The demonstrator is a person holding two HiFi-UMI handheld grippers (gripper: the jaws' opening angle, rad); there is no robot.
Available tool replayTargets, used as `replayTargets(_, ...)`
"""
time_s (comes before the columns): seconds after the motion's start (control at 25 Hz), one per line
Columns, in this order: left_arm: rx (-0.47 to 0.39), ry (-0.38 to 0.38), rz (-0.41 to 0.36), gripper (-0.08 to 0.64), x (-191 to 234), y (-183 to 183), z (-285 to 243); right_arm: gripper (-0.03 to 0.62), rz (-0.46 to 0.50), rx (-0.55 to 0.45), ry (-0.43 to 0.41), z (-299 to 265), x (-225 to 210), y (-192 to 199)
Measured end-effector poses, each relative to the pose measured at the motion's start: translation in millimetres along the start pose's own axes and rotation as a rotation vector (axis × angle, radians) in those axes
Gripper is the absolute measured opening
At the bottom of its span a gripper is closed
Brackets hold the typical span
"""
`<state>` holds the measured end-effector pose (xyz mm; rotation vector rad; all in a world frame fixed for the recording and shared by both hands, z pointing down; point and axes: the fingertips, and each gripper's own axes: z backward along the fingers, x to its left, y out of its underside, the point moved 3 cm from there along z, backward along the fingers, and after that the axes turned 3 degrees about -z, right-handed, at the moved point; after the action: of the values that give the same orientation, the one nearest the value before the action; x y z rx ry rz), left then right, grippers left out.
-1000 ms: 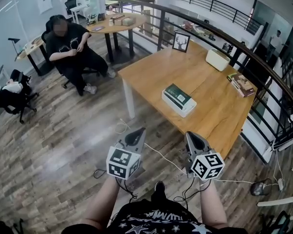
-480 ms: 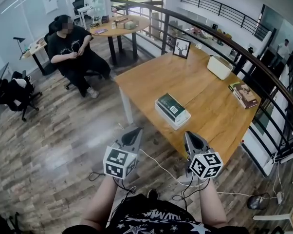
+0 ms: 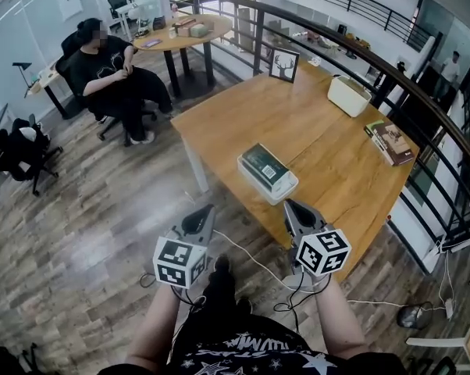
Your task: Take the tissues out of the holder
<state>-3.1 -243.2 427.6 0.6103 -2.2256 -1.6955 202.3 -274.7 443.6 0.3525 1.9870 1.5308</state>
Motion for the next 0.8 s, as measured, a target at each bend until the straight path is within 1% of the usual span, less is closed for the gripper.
replayTargets(0.08, 0.005, 0.012, 0.001, 0.012, 4, 2, -15, 0.018, 0.009, 0.011, 0.004, -9, -4, 2)
replayTargets(0.2, 0.004, 0.032, 0.005, 0.012, 13, 1, -40, 0.018, 0.02, 0.033, 0.035, -25, -16, 3)
replayTargets(0.4, 0.013, 0.054, 0.009, 0.012, 39, -3, -81, 0.018, 0.03, 0.055, 0.072, -66, -37, 0)
replayTargets(0.68, 0.039, 0.091, -0.001, 0.012, 81, -11, -141, 0.019, -0.007, 0.097, 0.102, -126, -70, -1)
replayTargets(0.8, 0.046, 0.114, -0.003, 0.012, 92, -13, -164, 0.019, -0.002, 0.14, 0.116, -147, -81, 5)
